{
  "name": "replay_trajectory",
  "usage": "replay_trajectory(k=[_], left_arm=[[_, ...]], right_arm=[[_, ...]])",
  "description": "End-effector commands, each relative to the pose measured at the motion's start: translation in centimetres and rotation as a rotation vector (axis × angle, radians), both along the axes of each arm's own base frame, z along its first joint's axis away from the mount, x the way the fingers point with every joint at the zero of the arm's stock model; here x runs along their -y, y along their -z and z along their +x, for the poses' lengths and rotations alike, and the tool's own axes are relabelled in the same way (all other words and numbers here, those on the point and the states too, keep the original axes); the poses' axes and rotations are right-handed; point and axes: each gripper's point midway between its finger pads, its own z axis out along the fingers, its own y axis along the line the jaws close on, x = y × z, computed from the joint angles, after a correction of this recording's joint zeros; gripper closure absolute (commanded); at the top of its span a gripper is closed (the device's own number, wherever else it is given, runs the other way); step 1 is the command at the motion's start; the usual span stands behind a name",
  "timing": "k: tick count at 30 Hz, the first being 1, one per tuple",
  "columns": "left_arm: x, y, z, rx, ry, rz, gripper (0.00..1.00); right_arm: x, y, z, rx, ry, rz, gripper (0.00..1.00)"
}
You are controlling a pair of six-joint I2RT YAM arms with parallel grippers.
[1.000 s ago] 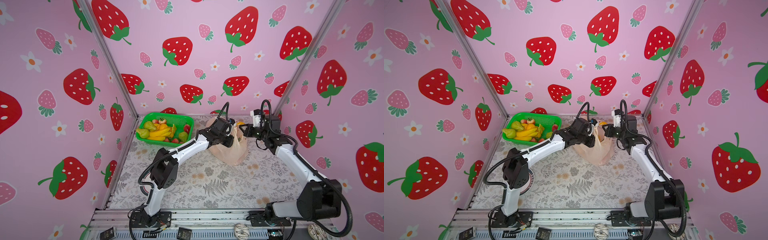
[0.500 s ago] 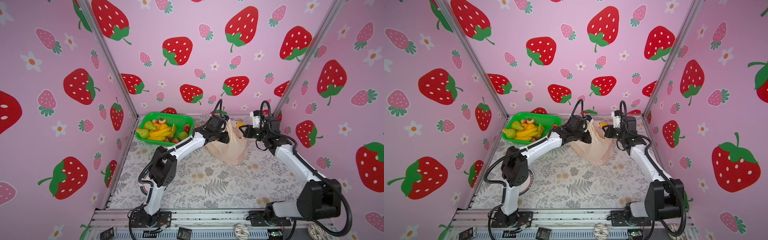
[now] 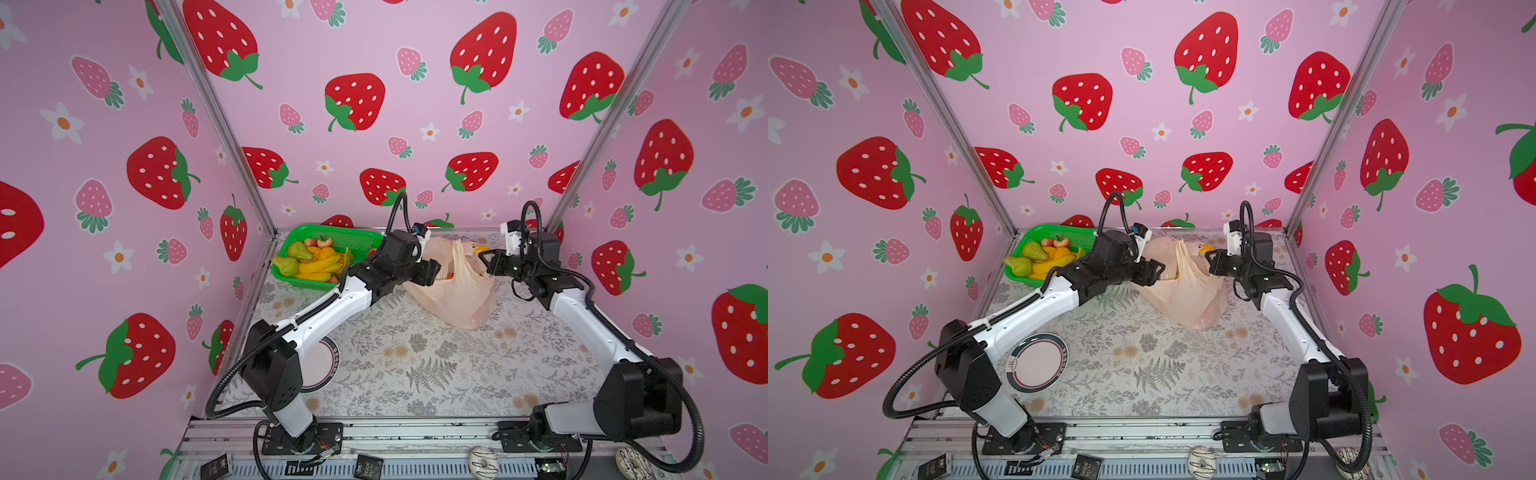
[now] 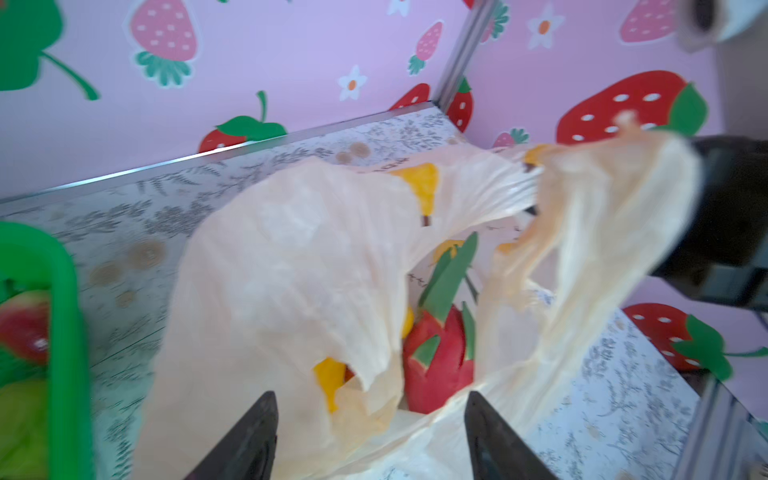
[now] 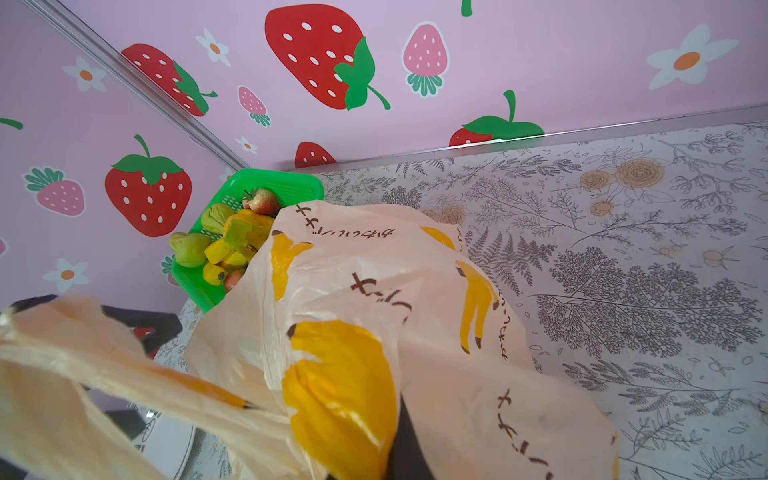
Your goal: Place the fake fruits into the plastic bag and tie a complex knot
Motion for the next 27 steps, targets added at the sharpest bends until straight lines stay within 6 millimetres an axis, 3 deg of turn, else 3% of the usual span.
replay_trajectory(k=[1, 4, 8, 11, 14, 18, 21, 27], left_arm=[[-3.9, 1.9, 1.7, -0.03, -0.151, 0.063, 0.24], [-4.2, 3.4, 2.5, -0.089, -0.146, 0.071, 0.23], [-2.8, 4.4, 3.3, -0.15, -0.099, 0.02, 0.26], [-1.2, 4.2, 3.3, -0.179, -0.035, -0.032, 0.37], [-0.2, 3.9, 2.7, -0.201, 0.016, -0.079, 0.59], [0.3, 2.9, 0.7, -0.205, 0.066, -0.148, 0.82], [0.1, 1.9, -1.6, -0.184, 0.089, -0.201, 0.88], [0.3, 0.1, -7.2, -0.092, 0.157, -0.286, 0.93]], right_arm=[[-0.3, -0.8, 0.2, 0.026, -0.01, 0.01, 0.92], [-0.4, -1.0, 0.3, 0.028, -0.011, 0.015, 0.92], [-0.4, -1.2, 0.3, 0.031, -0.011, 0.019, 0.92], [-0.2, -1.3, 0.4, 0.035, -0.003, 0.017, 0.93], [-0.3, -1.5, 0.8, 0.041, 0.002, 0.027, 0.93], [-1.1, -2.4, 1.9, 0.047, -0.012, 0.065, 0.92], [-2.2, -3.3, 2.7, 0.063, -0.036, 0.102, 0.92], [-7.3, -3.5, 4.0, 0.057, -0.135, 0.111, 0.92]])
